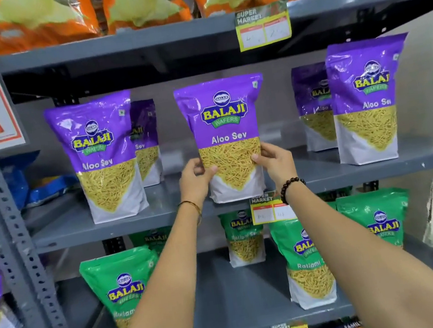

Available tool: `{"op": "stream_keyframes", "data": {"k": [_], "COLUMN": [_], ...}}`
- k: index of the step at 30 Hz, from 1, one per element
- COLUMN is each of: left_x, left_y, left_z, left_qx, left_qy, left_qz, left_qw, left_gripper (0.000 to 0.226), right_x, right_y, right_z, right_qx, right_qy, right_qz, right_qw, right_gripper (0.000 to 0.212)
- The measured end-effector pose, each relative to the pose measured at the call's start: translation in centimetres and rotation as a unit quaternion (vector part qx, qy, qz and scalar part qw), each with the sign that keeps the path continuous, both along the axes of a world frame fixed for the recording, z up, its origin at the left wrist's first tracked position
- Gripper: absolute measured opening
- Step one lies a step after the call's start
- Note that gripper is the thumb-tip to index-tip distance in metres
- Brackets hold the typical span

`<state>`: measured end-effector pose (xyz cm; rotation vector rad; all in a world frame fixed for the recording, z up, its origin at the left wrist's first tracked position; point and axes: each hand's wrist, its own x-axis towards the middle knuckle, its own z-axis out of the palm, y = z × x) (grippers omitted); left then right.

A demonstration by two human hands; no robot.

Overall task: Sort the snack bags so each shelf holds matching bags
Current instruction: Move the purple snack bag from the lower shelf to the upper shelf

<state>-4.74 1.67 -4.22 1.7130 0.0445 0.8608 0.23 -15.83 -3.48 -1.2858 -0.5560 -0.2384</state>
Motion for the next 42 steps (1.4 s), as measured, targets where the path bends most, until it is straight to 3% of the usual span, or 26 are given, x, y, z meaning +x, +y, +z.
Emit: {"op": "stream_keyframes", "data": {"k": [7, 14, 17, 25, 35, 42], "left_x": [3.7, 4.6, 4.5, 4.1, 4.0, 4.2], "left_y": [-0.6, 1.7, 1.7, 1.3, 1.2, 1.3], "left_z": [-0.6, -2.3, -2.3, -2.5, -2.7, -2.9], "left_qx": [-0.011, 0.011, 0.030, 0.025, 0.041, 0.038], "left_qy": [0.007, 0.113, 0.143, 0.136, 0.137, 0.136], "left_qz": [-0.026, -0.129, -0.152, -0.139, -0.125, -0.118], "left_qw": [1.000, 0.985, 0.977, 0.981, 0.982, 0.983], "left_gripper": [0.024, 0.057, 0.057, 0.060, 0.064, 0.057], "right_x": [4.9, 7.1, 7.3, 7.2, 6.9, 7.3], "right_y": [0.1, -1.2, -1.4, -0.8, -1.2, -1.3], "right_z": [-0.8, -2.3, -1.9, -2.5, -2.6, -2.8], "right_qx": [-0.092, -0.189, -0.229, -0.244, -0.240, -0.231], "right_qy": [-0.003, 0.037, 0.049, 0.047, 0.058, 0.073], "right_qz": [-0.036, 0.094, 0.138, 0.104, 0.089, 0.085], "right_qw": [0.995, 0.977, 0.962, 0.963, 0.965, 0.967], "right_gripper": [0.036, 0.045, 0.048, 0.061, 0.047, 0.051]}}
